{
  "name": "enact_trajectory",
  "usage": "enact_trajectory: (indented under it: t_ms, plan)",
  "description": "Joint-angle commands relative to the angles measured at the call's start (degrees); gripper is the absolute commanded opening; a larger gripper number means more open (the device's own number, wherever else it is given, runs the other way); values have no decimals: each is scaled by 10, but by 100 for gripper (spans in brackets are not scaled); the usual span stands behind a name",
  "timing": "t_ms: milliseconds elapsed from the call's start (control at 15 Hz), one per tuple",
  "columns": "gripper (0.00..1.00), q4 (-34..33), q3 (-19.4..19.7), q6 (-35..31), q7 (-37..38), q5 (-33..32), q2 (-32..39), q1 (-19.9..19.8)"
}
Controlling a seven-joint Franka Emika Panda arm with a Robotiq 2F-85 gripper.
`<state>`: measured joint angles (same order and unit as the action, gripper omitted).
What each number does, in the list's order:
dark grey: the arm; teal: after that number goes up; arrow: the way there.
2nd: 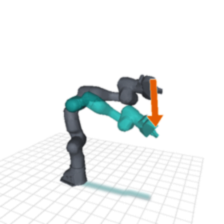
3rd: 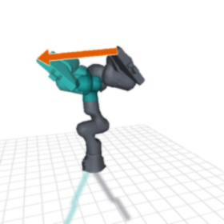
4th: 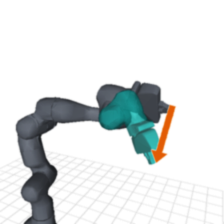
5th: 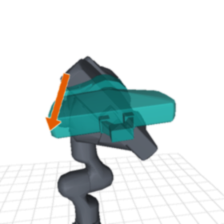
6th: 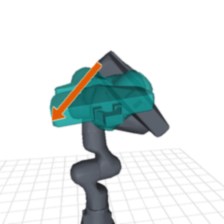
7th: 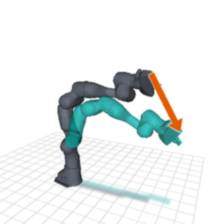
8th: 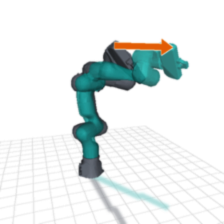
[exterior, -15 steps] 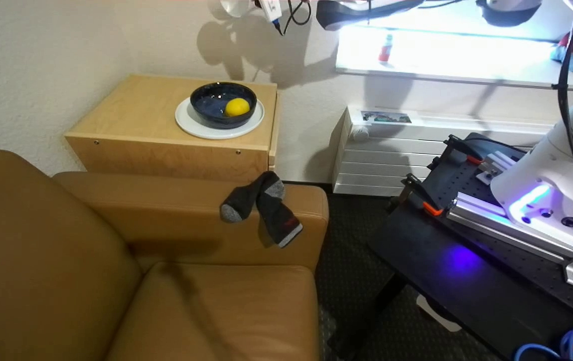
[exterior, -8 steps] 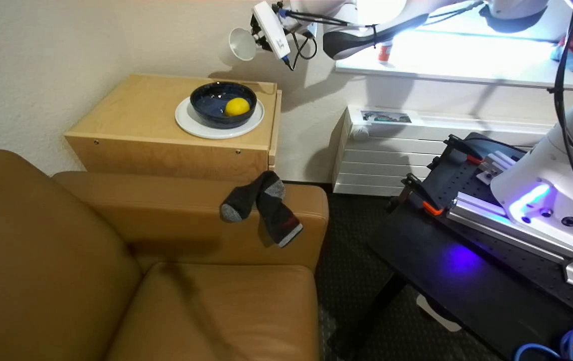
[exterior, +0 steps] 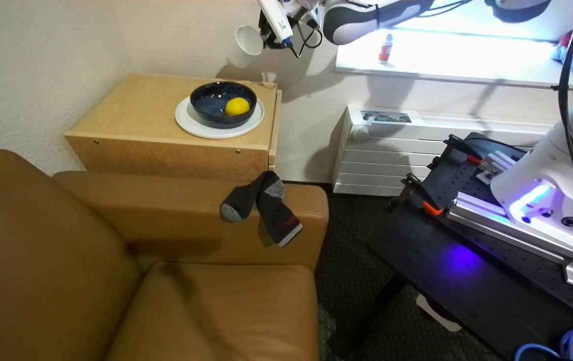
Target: Move the airpod case from the bowl to the windowsill then put the lemon in the bowl
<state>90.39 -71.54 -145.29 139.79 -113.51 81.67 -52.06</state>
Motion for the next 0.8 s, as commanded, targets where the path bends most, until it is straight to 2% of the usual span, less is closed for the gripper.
enact_trajectory:
  t_ms: [0,67,267,333,533,733]
  plan:
    - [5,-14,50,14,0,128,-107,35]
    - [18,-14,79,-48,4,127,-96,32]
    - [18,-16,103,-47,2,173,-148,52]
    - [5,-18,107,-22,-17,207,-149,60]
    - [5,-16,108,13,-91,351,-131,61]
    - [5,-5,152,-6,-120,493,-182,76]
